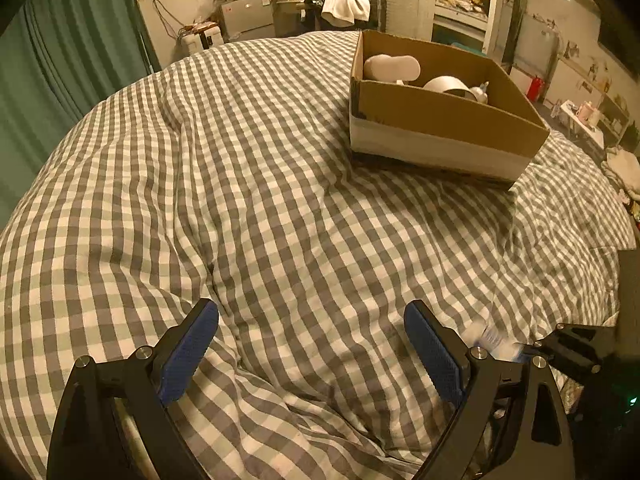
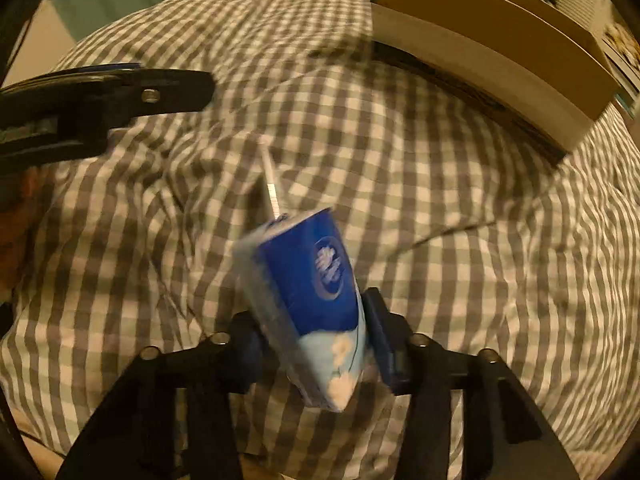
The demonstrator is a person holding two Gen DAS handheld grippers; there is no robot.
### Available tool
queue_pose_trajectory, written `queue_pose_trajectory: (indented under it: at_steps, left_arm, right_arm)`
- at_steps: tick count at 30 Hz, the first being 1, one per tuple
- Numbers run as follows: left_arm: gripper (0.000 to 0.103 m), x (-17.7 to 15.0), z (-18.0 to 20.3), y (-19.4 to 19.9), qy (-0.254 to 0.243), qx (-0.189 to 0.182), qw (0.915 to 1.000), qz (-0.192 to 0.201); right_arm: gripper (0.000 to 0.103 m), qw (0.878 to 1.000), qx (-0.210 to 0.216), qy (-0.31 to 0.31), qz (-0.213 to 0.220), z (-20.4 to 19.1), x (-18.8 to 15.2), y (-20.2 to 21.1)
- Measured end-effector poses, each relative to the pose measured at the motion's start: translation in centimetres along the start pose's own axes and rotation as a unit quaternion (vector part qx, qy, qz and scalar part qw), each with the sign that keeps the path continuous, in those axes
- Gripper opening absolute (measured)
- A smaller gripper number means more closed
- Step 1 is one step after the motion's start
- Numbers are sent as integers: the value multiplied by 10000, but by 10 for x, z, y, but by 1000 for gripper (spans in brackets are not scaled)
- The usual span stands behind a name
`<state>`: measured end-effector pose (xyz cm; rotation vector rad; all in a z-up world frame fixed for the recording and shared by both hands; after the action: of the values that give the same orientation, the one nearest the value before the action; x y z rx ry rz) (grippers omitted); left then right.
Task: Organize objects
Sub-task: 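Grasp the blue tissue pack with the right tool while the left grasps the toothpaste tube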
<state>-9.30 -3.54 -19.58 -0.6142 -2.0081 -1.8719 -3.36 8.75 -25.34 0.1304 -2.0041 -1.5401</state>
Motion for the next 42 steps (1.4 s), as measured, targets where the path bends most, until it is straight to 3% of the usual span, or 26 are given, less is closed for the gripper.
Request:
queue_pose_trajectory:
  at_steps: [6,11,15,23,24,27,33,42]
  left_arm:
    - [96,0,12,0,-107,158,9998,16]
    - [96,-3,31,-9,28,-81,9998,-167]
    - [96,-3,45,-17,12,-175,9996,-224]
    - [96,-2,59,-28,-65,-232,9992,-308]
    - [96,0,59,-30,-46,-235,9992,-329]
    - [96,6,61,-38,52,-261,9989,-381]
    - [96,13,85,-47,-111,-342,9987,-360]
    - [94,19,158,-67,-236,-826,9958,-325]
  right_arm:
    - [37,9986,80,-319,416,28,9,29]
    - [37,9922,-791,-489,827,72,19,56]
    - [37,9886,-960,-701,927,95,19,58]
    - [39,9880,-730,-1266,492,118,7,20]
    - [39,9877,-657,-1325,507,121,8,22]
    - [26,9865,-667,-1374,592,126,9,28]
    - [25,9833,-694,-1454,852,139,15,46]
    - [25,9674,-1072,-1942,1223,194,25,72]
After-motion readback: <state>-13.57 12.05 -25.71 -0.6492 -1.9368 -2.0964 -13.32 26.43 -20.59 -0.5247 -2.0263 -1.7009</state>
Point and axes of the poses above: each gripper's, at about its wrist camera, not at the fingertips, and y roughly against the way its jaws point, z to its right, x to its top, the point moved 9 cm from there along -y, roughly the way its jaws point, and after that the axes turned 1 degree about y, right-handed, at the moved point
